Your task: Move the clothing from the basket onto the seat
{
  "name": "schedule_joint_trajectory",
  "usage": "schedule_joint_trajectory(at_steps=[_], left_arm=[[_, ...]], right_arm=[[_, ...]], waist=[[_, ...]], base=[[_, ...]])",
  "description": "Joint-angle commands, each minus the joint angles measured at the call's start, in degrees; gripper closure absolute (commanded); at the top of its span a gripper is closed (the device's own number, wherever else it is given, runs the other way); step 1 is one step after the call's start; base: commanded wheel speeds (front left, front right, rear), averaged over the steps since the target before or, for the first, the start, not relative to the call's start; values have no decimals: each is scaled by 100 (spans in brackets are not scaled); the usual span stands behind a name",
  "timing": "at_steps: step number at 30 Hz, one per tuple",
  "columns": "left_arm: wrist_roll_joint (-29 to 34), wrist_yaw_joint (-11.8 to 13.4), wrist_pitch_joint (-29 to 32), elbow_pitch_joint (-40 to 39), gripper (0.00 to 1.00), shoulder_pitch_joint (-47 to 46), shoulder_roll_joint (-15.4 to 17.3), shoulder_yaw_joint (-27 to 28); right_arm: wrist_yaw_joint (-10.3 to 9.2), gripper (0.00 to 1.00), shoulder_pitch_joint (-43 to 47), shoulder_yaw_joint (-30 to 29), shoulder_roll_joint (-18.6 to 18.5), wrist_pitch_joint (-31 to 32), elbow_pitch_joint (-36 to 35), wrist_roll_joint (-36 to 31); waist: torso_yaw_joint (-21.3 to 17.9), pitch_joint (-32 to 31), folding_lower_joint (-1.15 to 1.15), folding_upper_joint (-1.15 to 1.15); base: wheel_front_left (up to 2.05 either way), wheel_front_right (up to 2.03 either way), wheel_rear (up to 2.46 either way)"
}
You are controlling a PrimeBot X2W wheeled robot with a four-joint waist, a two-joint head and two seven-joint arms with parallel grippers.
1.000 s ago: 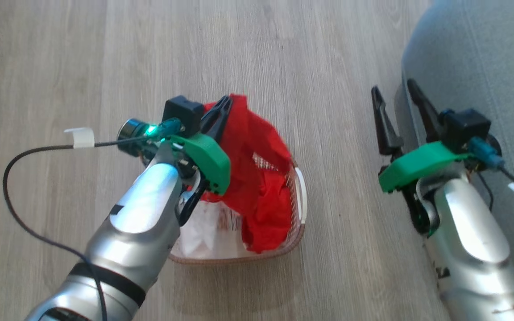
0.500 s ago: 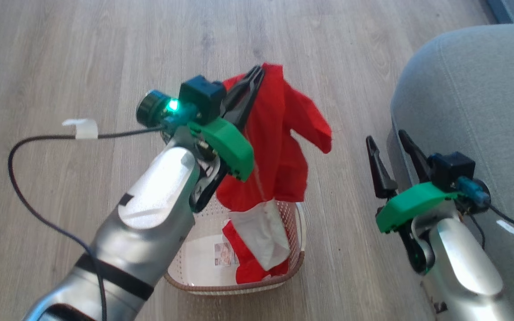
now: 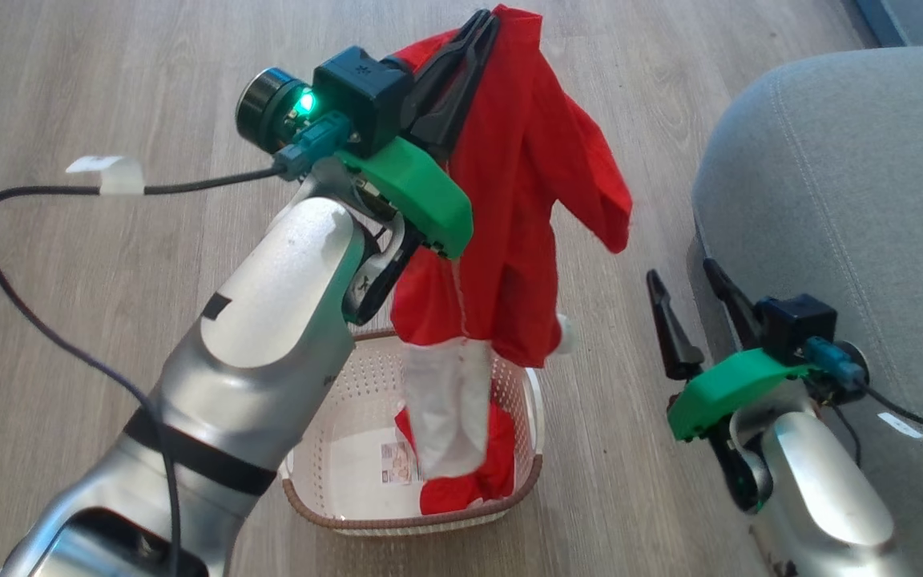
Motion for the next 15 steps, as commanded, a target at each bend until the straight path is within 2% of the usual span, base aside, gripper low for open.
schedule_joint_trajectory(at_steps=[1,10,15], left_arm=[[-37,43,-73,-222,100,-398,98,191],[-110,60,-73,-347,100,-409,98,47],[-197,78,-73,-425,100,-402,98,-81]], right_arm=[[-1,0,-145,154,23,-37,-144,38],[-1,0,-534,1070,-225,-37,166,165],[-1,0,-1024,1952,-326,-37,661,188]], waist=[[1,0,1,0],[60,-35,1,0],[144,-58,1,0]], base=[[0,0,0],[0,0,0],[0,0,0]])
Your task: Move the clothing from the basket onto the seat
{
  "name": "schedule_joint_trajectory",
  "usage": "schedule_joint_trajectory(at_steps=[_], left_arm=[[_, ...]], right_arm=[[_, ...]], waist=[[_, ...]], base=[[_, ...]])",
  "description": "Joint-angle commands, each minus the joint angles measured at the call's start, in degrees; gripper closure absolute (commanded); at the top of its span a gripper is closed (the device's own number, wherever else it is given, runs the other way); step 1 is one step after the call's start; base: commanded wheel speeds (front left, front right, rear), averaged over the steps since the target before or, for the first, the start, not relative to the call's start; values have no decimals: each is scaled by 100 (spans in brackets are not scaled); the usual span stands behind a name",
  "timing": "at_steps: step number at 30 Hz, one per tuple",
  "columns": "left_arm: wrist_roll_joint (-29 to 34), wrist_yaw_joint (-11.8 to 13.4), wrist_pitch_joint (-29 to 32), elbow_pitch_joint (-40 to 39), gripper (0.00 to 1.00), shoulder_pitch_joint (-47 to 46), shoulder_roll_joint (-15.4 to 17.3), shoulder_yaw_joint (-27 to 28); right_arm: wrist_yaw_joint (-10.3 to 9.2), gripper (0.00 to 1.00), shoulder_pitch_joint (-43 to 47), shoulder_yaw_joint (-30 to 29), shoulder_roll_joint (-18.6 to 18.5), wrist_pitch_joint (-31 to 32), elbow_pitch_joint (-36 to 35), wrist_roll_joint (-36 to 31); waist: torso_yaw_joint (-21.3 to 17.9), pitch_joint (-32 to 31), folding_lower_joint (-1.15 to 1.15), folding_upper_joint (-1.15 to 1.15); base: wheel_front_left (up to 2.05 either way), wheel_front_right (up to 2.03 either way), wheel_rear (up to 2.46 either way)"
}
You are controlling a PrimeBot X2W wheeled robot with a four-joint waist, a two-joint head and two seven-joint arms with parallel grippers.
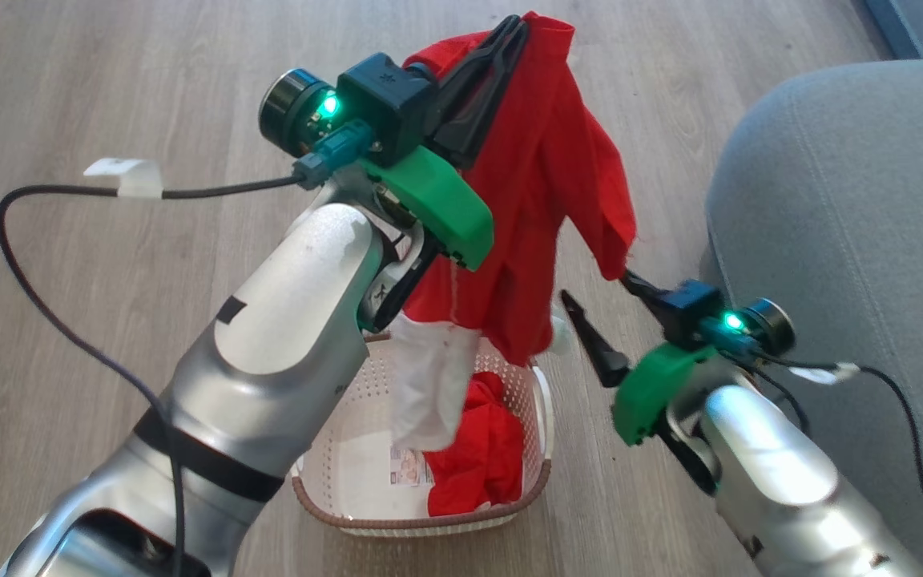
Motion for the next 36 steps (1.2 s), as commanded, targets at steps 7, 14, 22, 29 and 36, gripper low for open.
schedule_joint_trajectory(at_steps=[7,14,22,29,36], left_arm=[[-208,67,-73,-281,100,-344,98,-79],[-341,101,-73,-334,100,-338,98,-324],[-557,145,-73,-490,100,-293,98,-690],[-577,185,-73,-436,100,-269,98,-711],[-537,155,-73,-279,100,-115,98,-617]], right_arm=[[-1,0,-817,898,156,-37,356,287],[-1,0,-1132,1056,347,-37,627,437],[-1,100,-1436,644,454,-37,950,523],[-1,100,-1461,477,465,-37,1019,562],[-1,100,-1287,154,410,-37,630,469]], waist=[[197,-36,0,0],[367,-45,0,0],[604,-6,0,0],[653,45,0,0],[529,93,0,0]], base=[[0,0,0],[0,0,0],[0,0,0],[0,0,0],[0,0,0]])
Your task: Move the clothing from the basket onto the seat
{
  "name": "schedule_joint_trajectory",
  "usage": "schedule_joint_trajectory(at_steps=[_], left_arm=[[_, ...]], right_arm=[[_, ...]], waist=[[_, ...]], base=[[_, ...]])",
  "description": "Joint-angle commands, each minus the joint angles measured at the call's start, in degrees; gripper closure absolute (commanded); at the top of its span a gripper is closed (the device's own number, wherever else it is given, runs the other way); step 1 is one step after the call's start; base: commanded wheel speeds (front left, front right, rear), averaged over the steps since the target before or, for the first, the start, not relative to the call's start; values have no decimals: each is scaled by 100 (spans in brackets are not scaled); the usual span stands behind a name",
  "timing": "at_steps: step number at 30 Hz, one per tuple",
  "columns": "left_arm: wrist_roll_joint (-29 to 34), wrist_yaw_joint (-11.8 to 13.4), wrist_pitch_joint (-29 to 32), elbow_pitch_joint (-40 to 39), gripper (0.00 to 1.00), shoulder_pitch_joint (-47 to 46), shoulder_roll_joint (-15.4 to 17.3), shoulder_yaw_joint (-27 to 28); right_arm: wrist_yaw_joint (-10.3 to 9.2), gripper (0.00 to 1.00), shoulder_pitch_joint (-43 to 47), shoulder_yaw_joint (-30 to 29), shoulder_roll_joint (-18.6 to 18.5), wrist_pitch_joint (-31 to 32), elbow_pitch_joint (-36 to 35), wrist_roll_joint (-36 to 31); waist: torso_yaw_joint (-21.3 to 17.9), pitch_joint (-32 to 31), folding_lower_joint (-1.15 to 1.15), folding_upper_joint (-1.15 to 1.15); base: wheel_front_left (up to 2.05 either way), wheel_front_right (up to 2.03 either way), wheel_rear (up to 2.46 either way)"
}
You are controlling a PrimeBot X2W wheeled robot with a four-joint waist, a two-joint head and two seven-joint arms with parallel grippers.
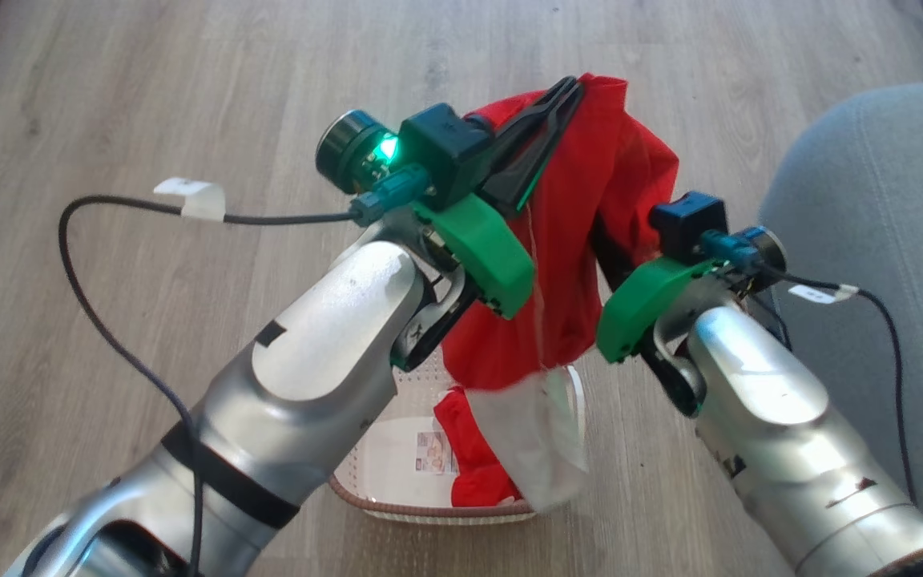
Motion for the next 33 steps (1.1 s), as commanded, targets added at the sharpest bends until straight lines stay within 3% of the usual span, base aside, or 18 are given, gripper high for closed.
schedule_joint_trajectory(at_steps=[1,6,7,9,19,33], left_arm=[[1,-6,-72,-109,100,-136,86,266],[103,-64,-72,-3,100,17,86,418],[129,-73,-72,2,96,43,86,449],[157,-96,-72,33,0,123,86,504],[423,-239,-72,382,0,414,86,828],[915,-496,-72,851,0,815,88,1509]], right_arm=[[-1,100,-39,-23,27,-38,-247,-47],[-1,100,141,-310,-99,-38,-608,-146],[-1,100,172,-347,-117,-38,-679,-171],[-1,100,234,-426,-138,-38,-812,-208],[-1,100,357,-651,-218,-38,-1282,-334],[-1,100,414,-750,-258,-38,-1684,-291]], waist=[[-39,19,0,0],[-165,55,0,0],[-186,63,0,0],[-234,71,0,0],[-579,149,0,0],[-1492,192,0,0]], base=[[0,0,0],[0,0,0],[0,0,0],[0,0,0],[0,0,0],[0,0,0]])
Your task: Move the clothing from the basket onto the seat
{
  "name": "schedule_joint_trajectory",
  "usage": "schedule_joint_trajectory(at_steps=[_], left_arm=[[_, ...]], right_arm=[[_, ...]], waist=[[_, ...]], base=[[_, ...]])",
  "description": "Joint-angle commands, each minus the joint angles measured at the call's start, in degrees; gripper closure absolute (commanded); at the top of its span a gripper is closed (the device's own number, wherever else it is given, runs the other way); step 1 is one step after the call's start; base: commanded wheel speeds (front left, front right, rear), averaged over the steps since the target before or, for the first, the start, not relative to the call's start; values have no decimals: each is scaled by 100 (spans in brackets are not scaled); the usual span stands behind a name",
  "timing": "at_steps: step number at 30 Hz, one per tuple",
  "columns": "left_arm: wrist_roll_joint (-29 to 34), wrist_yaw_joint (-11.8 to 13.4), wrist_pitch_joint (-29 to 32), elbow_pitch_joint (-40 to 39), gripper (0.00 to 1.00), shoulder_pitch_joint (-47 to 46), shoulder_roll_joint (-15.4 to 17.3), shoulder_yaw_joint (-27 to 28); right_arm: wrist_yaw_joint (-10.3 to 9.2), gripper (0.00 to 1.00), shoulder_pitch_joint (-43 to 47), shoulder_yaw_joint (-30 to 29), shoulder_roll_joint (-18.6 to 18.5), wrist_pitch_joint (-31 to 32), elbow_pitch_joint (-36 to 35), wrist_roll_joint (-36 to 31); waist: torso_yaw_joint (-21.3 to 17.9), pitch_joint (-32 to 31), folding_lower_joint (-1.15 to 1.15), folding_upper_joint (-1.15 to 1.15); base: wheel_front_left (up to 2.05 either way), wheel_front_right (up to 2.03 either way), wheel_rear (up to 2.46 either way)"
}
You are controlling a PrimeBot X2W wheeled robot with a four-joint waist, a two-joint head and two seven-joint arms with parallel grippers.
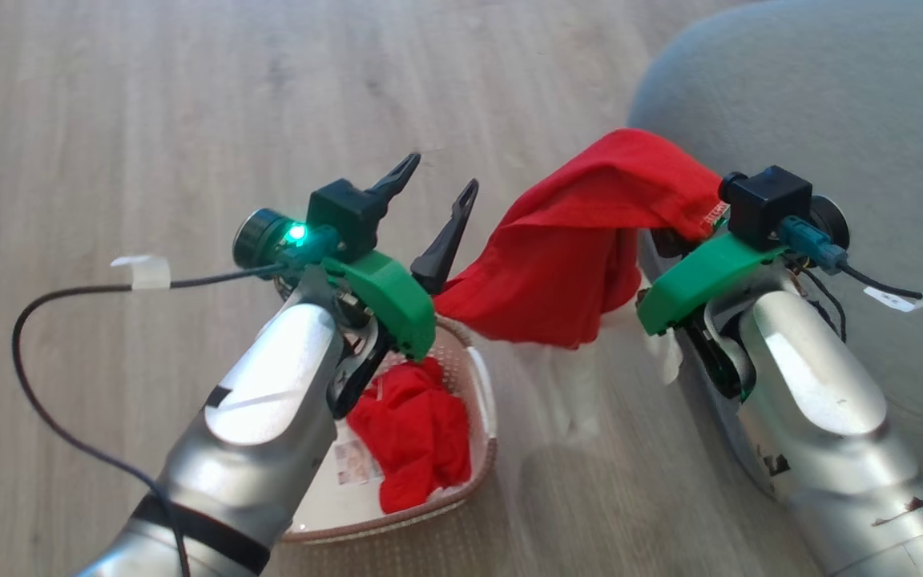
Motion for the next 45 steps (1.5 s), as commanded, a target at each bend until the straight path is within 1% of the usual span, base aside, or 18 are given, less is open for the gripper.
schedule_joint_trajectory(at_steps=[1,10,22,29,33,37,41,42,44,45], left_arm=[[73,-29,-72,-133,0,-146,91,249],[340,-162,-72,-127,0,190,106,687],[599,-240,-72,-207,0,492,93,1082],[651,-268,-72,-190,0,404,88,1002],[581,-274,-72,-188,0,345,87,878],[539,-277,-72,-196,0,301,86,709],[543,-278,-72,-223,0,299,86,612],[576,-278,-72,-229,0,286,89,595],[611,-278,-72,-239,0,273,135,590],[611,-278,-72,-239,0,273,135,590]], right_arm=[[-1,100,-44,39,44,-38,-265,20],[-1,100,69,31,57,-38,-617,145],[-1,100,106,240,57,-38,-869,305],[-1,100,313,-75,-50,-38,-1115,287],[-1,100,527,-318,-80,-38,-1318,276],[-1,100,616,-436,-204,-38,-1428,205],[-1,100,370,-484,-396,-38,-1429,104],[-1,100,138,-504,-481,-38,-1410,60],[-1,100,-133,-531,-550,-38,-1372,14],[-1,100,-133,-531,-550,-38,-1372,14]], waist=[[-217,16,0,0],[-968,25,0,0],[-1952,-33,0,0],[-2101,113,0,0],[-2151,182,0,0],[-2195,270,0,0],[-2215,436,0,0],[-2215,569,0,0],[-2215,711,0,0],[-2215,711,0,0]], base=[[0,0,0],[0,0,0],[0,0,0],[0,0,0],[0,0,0],[0,0,0],[0,0,0],[0,0,0],[0,0,0],[0,0,0]])
